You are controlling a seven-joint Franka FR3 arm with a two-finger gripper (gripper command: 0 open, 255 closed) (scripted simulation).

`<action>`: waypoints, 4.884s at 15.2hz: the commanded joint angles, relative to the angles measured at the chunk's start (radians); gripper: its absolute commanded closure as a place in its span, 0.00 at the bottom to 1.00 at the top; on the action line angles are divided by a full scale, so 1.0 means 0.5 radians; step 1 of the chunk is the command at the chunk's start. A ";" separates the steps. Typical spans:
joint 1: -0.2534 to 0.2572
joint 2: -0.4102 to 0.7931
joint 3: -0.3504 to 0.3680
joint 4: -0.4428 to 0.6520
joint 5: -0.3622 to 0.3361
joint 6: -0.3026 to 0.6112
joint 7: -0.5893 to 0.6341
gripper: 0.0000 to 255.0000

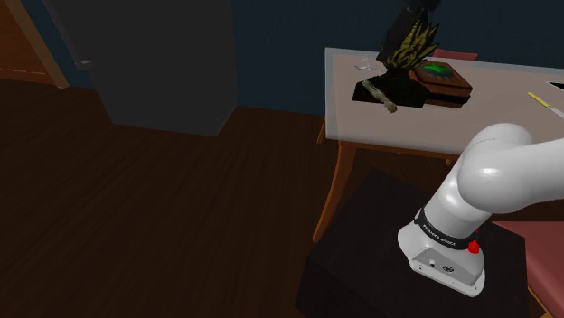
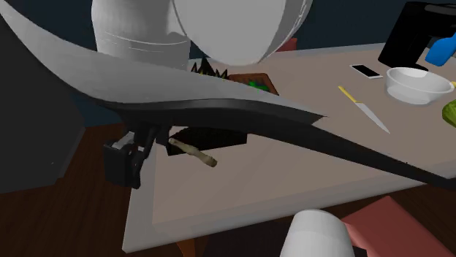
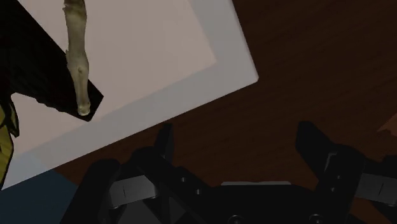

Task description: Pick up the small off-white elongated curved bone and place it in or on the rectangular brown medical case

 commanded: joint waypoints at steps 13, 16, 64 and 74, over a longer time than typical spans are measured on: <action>-0.286 -0.185 -0.751 -0.191 -0.419 0.283 -0.565 0.00; -0.293 -0.176 -0.800 -0.239 -0.444 0.353 -0.586 0.00; -0.060 0.815 -0.622 -0.275 -0.679 0.671 -0.341 1.00; -0.059 0.805 -0.615 -0.255 -0.674 0.641 -0.343 1.00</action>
